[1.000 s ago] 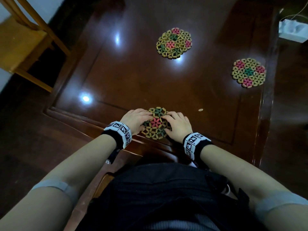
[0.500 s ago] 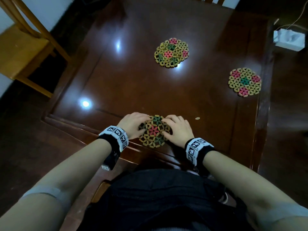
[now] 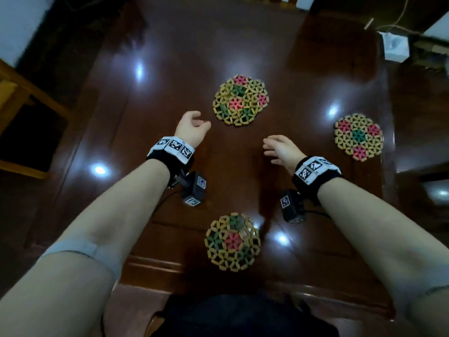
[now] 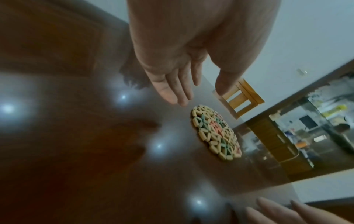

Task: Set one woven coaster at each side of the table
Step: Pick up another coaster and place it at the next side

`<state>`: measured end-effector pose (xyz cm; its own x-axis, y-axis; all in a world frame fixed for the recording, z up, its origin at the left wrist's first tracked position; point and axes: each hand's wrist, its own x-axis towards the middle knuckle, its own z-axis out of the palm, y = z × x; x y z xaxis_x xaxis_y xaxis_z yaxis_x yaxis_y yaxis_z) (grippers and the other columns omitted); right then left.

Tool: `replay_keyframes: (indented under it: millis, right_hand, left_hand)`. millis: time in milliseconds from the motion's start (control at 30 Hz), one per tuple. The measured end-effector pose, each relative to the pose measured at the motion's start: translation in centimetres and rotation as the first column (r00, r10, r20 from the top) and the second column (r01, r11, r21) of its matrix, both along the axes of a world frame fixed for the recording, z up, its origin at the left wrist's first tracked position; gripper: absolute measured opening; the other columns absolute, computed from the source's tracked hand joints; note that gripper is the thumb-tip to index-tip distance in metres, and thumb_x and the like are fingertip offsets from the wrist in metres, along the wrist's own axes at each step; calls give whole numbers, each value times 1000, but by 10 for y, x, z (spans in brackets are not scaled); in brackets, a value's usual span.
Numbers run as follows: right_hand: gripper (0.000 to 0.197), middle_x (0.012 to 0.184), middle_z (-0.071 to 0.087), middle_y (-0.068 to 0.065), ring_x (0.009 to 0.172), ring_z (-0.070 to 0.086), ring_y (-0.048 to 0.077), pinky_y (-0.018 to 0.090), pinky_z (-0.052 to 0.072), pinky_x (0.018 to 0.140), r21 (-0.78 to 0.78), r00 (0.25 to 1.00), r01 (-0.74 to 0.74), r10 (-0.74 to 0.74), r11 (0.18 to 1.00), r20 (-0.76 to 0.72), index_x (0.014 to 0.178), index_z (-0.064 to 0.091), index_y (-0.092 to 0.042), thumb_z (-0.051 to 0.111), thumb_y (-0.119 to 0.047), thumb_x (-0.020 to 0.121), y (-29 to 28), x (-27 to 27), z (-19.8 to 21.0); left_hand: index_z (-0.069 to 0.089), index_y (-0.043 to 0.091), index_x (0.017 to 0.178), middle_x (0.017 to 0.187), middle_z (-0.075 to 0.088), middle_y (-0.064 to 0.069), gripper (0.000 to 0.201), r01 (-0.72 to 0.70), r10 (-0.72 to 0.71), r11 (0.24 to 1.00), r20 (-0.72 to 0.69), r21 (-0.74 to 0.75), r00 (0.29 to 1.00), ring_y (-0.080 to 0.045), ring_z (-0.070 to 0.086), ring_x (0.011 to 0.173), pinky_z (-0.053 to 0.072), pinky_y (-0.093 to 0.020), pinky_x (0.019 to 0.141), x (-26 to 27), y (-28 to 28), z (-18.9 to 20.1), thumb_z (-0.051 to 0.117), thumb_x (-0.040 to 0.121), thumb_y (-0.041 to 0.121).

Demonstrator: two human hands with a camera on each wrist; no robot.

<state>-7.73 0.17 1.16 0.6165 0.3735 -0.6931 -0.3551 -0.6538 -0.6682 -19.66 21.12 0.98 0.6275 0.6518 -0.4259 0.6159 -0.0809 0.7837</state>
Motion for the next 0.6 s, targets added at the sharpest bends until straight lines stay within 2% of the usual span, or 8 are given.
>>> replay_keyframes:
  millis: [100,200,300,333,400,467,533,600]
  right_hand:
    - [58,138,51,10,115,55,19,33,45,92,70,988,154,-152,986,-23,143,29,-13,51,-33,93,28,21,-14]
    - [61,139,50,12,119,55,19,31,44,90,110,954,293,-297,950,29,147,17,-13,45,-30,96,50,36,-24]
    - [62,138,51,12,120,55,20,30,44,85,158,930,361,-368,919,12,148,14,-11,43,-31,97,71,44,-30]
    - [61,134,53,10,116,57,19,27,44,80,146,929,366,-371,919,8,147,17,-10,43,-32,96,77,48,-31]
    - [55,110,61,5,88,59,12,21,39,62,68,928,367,-371,928,47,139,36,-4,45,-35,95,86,51,-29]
    - [51,91,62,5,68,53,14,24,39,55,-24,927,360,-355,933,119,124,53,5,48,-34,93,94,51,-26]
    - [49,105,67,16,86,63,27,38,52,73,-79,937,299,-277,951,212,118,57,7,51,-33,90,99,45,-24]
    - [41,116,64,14,105,61,29,41,51,91,-106,938,244,-207,964,277,113,60,-2,58,-32,86,98,36,-22]
  left_hand:
    - [36,8,140,138,53,-9,64,-60,59,991,-13,-122,998,-22,55,123,44,-39,106,35,21,-14,62,87,33]
    - [25,4,146,148,43,-10,74,-19,13,992,-56,-123,998,-22,46,132,37,-28,108,62,30,-24,62,87,32]
    - [23,4,146,145,47,-9,82,-25,19,992,-46,-123,999,-22,48,130,38,-30,108,81,37,-26,66,84,34]
    - [25,4,146,140,52,-9,85,-28,20,991,-55,-131,998,-22,51,127,40,-33,108,87,39,-27,69,80,36]
    - [31,3,143,131,59,-10,87,-8,-6,989,-89,-151,996,-24,57,119,44,-36,105,94,42,-27,73,75,37]
    - [48,4,133,122,64,-10,68,49,-64,990,-114,-133,991,-21,62,108,48,-32,96,96,41,-26,74,77,31]
    - [66,9,110,106,69,-8,36,122,-133,989,-141,-84,981,-20,64,94,48,-28,79,93,39,-25,72,80,27]
    - [69,12,95,94,69,-6,20,171,-175,984,-148,-39,973,-23,66,91,48,-28,73,84,35,-24,68,82,28]
